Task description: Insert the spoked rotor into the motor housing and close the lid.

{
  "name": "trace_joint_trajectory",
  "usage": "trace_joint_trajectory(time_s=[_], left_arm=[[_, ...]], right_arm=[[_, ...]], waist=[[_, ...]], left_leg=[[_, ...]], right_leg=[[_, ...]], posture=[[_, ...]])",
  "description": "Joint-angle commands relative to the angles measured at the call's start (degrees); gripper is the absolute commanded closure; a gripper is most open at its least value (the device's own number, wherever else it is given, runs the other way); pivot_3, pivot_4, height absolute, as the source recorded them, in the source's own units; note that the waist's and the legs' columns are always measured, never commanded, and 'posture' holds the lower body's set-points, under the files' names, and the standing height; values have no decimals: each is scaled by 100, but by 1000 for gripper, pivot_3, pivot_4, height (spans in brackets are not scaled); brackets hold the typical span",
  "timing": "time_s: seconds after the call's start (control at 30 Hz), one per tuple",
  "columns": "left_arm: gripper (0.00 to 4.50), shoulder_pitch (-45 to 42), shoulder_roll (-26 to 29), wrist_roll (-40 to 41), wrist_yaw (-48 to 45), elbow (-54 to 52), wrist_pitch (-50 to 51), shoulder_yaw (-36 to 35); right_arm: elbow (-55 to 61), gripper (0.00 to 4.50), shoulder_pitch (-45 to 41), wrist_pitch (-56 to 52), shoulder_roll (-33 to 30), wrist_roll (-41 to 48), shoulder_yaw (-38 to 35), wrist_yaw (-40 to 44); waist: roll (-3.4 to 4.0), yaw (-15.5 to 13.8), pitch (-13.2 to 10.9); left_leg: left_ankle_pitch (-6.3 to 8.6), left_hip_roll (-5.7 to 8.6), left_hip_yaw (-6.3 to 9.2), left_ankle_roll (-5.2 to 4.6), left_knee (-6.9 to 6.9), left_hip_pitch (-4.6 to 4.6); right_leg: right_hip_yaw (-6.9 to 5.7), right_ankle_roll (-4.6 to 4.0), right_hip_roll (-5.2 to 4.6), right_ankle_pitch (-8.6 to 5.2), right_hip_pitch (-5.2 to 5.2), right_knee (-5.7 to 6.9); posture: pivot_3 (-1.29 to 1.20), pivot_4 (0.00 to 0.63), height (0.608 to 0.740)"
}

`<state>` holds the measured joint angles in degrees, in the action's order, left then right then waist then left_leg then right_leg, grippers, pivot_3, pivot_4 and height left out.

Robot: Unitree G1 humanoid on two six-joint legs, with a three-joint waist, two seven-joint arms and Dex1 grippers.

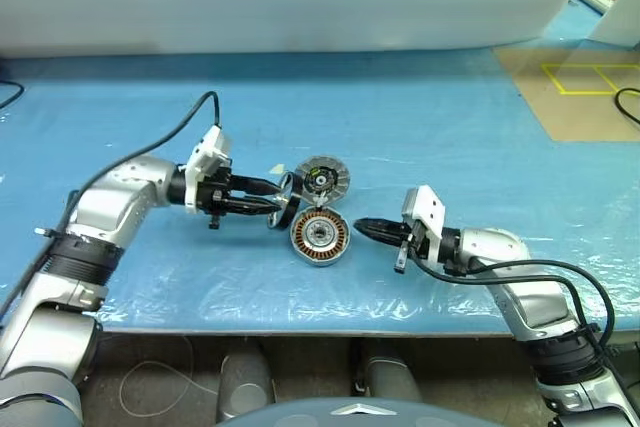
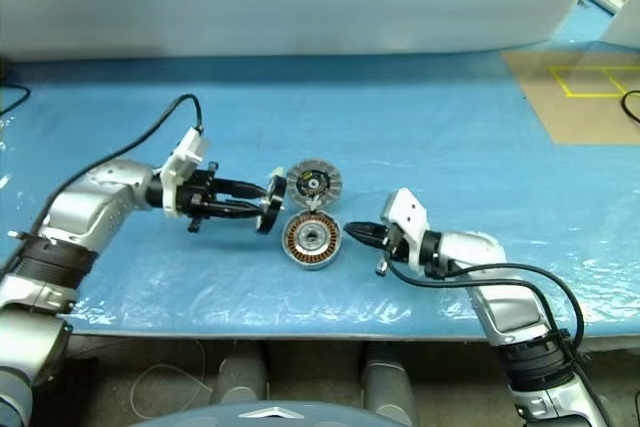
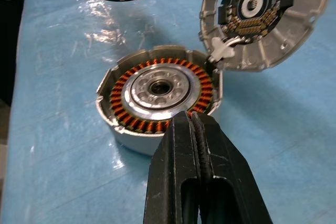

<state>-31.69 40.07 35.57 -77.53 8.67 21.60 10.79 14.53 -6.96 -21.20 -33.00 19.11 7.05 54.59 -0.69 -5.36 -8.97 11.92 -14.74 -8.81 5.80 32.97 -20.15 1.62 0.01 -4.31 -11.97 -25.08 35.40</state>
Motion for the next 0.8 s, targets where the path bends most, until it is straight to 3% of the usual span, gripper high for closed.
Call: trace_joint_trajectory(time_s=[0.03,0.37,0.8], left_arm=[[3215,144,-238,16,267,-312,-7,-334],[3215,543,-815,-306,548,-291,-277,-419],[3215,782,-928,-659,458,-204,-363,-339]], right_arm=[[126,4500,114,449,-44,246,-219,307],[-257,4500,283,1249,-87,225,-242,665],[-4,4500,323,976,-121,305,-332,493]], waist=[[0,0,0],[0,11,0],[0,11,0]], left_leg=[[0,0,0,0,1,1],[0,1,-2,-3,5,2],[0,2,-2,-4,4,2]], right_leg=[[1,0,0,0,1,0],[7,-1,1,-1,1,-2],[6,-1,1,-1,1,-12]], posture=[[0,150,740],[0,150,740],[0,150,740]])
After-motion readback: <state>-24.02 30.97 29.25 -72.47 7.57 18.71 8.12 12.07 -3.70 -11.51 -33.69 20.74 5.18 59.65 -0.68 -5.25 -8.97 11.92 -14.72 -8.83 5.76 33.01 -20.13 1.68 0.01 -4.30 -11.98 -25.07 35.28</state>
